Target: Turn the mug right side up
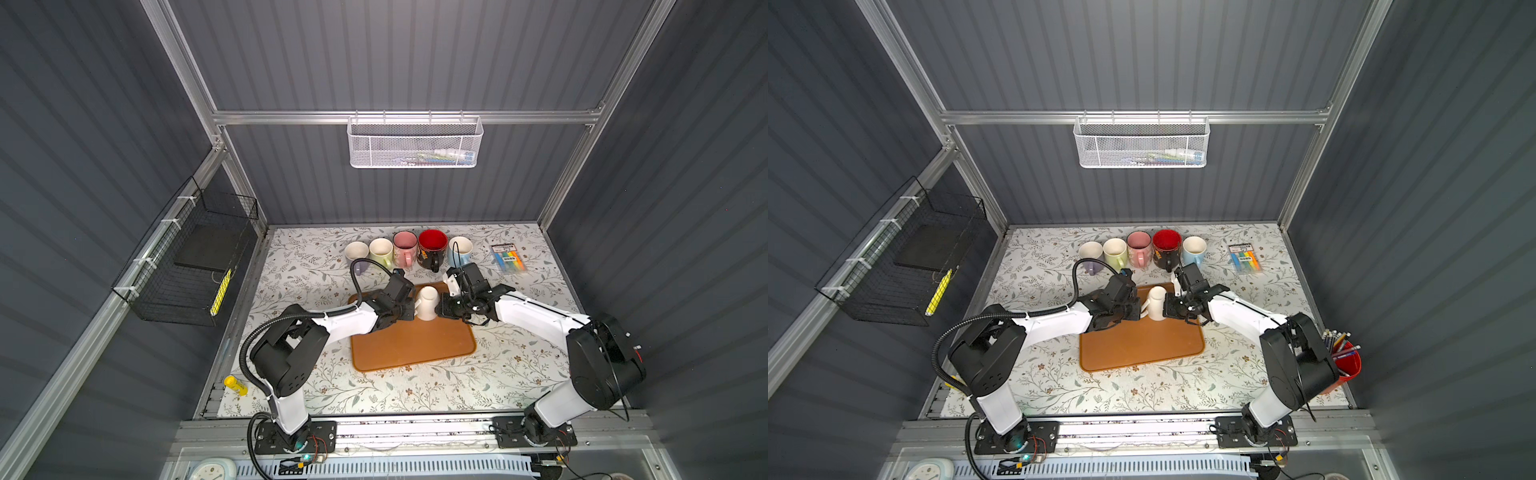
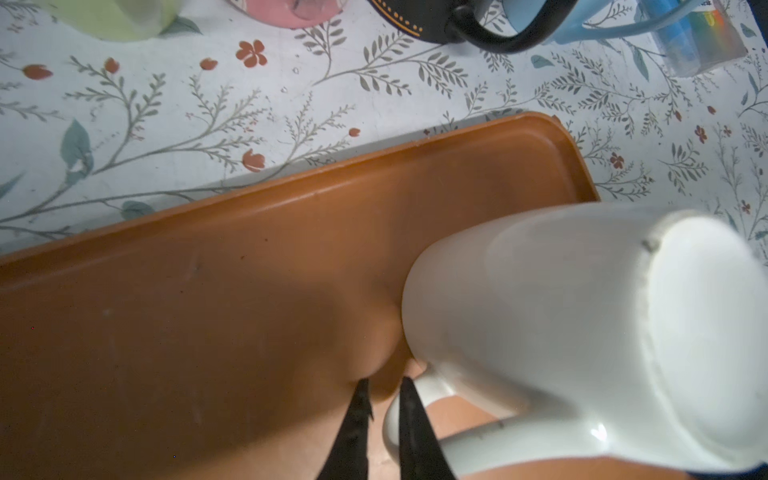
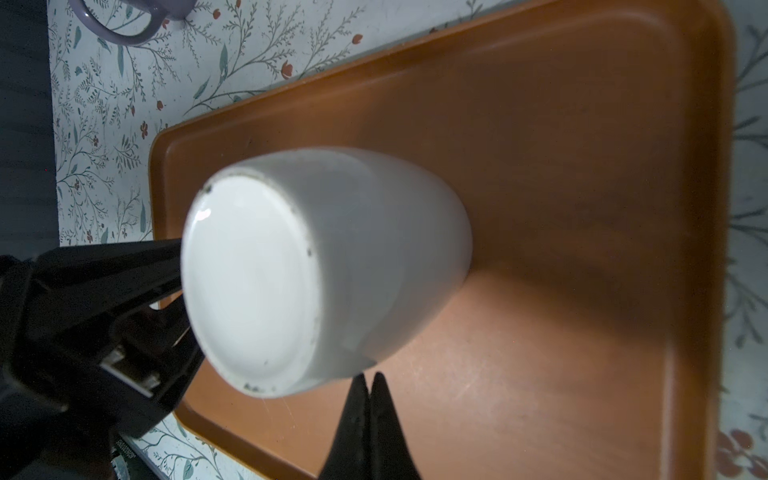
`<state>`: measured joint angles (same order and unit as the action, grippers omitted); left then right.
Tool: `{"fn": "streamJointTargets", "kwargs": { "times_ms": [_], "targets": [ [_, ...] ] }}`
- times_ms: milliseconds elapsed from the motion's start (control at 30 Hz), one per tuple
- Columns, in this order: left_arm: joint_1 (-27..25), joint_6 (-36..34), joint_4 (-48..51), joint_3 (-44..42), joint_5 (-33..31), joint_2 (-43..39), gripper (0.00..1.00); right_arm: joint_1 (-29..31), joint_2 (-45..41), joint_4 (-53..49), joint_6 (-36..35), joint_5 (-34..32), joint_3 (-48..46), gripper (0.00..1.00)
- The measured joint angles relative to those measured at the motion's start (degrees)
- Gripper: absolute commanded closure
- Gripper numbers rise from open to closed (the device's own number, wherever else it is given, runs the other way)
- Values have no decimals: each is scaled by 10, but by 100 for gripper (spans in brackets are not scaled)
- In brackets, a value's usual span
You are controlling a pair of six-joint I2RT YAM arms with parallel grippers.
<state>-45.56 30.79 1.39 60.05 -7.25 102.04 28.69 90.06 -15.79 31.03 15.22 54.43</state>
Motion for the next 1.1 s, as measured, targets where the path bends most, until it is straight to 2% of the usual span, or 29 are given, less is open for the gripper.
{"fn": "streamJointTargets", "kwargs": {
  "times_ms": [300, 600, 933, 1100],
  "targets": [
    [-24, 5, -2, -16, -4, -7, 80, 0, 3, 9, 0, 3, 0, 96],
    [-27, -17, 38, -26, -35, -78, 79, -1, -2, 8, -2, 2, 0, 92],
    [-29, -7, 24, -23, -23, -25, 82, -19, 4, 8, -5, -3, 0, 92],
    [-52, 4, 21, -8, -22, -1, 83, -31, 4, 8, -7, -3, 0, 92]
  ]
}}
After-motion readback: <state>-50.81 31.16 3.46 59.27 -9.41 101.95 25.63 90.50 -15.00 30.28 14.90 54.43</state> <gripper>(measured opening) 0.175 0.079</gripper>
